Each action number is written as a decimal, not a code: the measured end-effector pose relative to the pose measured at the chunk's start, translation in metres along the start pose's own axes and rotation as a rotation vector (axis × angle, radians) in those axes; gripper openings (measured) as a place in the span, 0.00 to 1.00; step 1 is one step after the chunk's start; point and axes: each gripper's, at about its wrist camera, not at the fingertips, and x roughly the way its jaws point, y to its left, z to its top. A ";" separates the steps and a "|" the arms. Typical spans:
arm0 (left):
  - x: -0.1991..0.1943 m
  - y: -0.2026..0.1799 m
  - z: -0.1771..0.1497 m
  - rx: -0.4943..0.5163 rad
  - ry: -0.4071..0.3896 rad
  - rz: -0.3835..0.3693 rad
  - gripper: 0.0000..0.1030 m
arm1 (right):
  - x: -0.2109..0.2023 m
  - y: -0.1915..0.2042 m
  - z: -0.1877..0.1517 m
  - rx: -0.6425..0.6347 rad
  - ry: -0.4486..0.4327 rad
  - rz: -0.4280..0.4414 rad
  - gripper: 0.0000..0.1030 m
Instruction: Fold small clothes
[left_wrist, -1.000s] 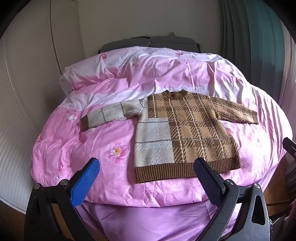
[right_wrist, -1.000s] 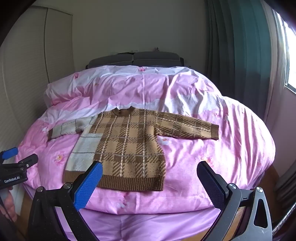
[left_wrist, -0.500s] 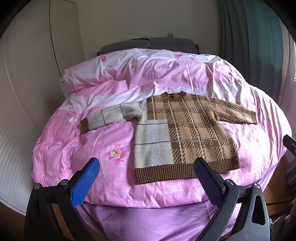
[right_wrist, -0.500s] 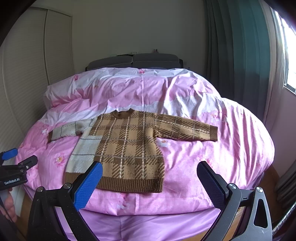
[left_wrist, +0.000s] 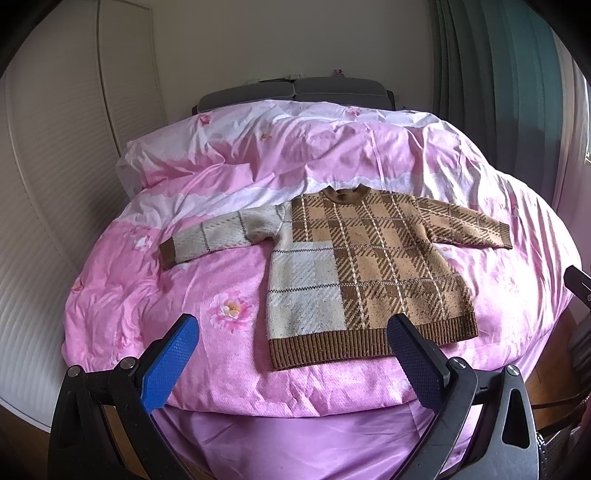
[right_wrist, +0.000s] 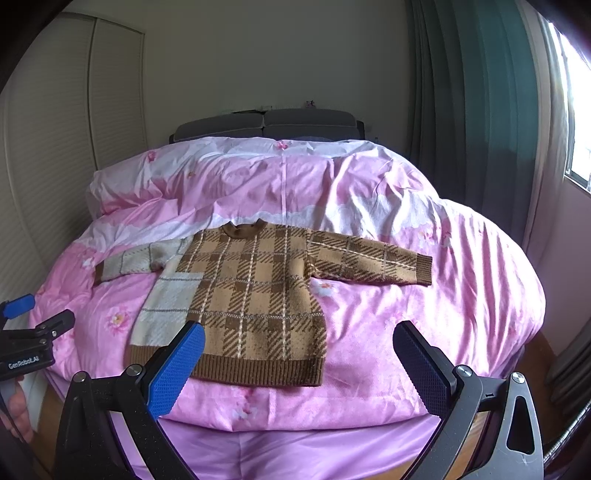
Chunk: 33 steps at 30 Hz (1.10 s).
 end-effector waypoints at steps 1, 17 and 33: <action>0.000 0.000 0.000 -0.001 0.000 -0.001 1.00 | 0.000 0.000 0.000 0.001 0.000 0.001 1.00; 0.000 0.000 -0.001 0.000 -0.003 0.003 1.00 | 0.001 -0.001 0.003 0.002 0.001 -0.001 1.00; -0.001 0.000 0.000 0.000 -0.005 0.005 1.00 | 0.001 0.000 0.003 0.002 -0.001 -0.002 1.00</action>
